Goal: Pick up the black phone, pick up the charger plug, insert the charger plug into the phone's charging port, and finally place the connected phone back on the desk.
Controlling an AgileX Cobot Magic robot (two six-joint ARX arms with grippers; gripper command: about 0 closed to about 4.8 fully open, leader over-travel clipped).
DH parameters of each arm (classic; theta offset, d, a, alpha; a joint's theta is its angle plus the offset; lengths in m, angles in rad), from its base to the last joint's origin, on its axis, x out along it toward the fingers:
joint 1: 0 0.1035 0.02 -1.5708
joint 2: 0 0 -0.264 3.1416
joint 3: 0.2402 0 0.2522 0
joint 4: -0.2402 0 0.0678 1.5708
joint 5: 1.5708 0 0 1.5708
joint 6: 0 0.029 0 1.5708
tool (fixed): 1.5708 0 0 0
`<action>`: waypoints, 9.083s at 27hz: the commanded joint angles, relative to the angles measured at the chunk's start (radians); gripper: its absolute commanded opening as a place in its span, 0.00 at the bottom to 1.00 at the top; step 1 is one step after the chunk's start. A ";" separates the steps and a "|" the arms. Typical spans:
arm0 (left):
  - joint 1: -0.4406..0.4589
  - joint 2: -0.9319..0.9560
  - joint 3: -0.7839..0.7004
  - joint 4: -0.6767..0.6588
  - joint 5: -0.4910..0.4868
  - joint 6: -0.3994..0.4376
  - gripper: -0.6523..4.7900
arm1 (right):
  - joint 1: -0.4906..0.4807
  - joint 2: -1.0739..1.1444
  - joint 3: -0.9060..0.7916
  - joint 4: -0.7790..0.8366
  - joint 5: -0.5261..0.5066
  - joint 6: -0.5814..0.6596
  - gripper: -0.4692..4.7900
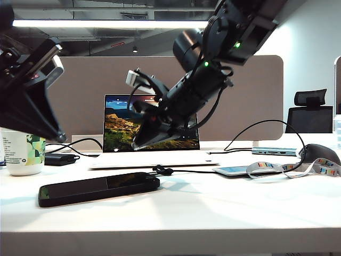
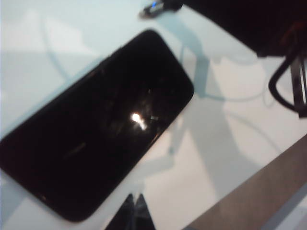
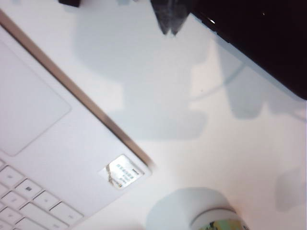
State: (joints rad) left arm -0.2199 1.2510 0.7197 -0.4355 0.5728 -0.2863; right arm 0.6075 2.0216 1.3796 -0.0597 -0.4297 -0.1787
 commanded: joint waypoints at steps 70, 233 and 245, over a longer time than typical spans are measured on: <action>-0.199 0.192 0.000 0.148 -0.465 -0.142 0.11 | 0.046 0.066 0.156 -0.579 -0.003 -0.194 0.08; -0.117 0.138 -0.188 0.953 -0.052 -0.425 0.11 | -0.123 -0.114 0.177 -0.423 0.015 -0.105 0.08; -0.117 0.045 0.032 0.701 -0.107 0.192 0.11 | -0.195 -0.175 0.181 -0.467 -0.002 0.247 0.08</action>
State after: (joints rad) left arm -0.3363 1.3239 0.7418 0.2409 0.4885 -0.2295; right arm 0.4137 1.8519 1.5539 -0.5186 -0.4229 -0.0891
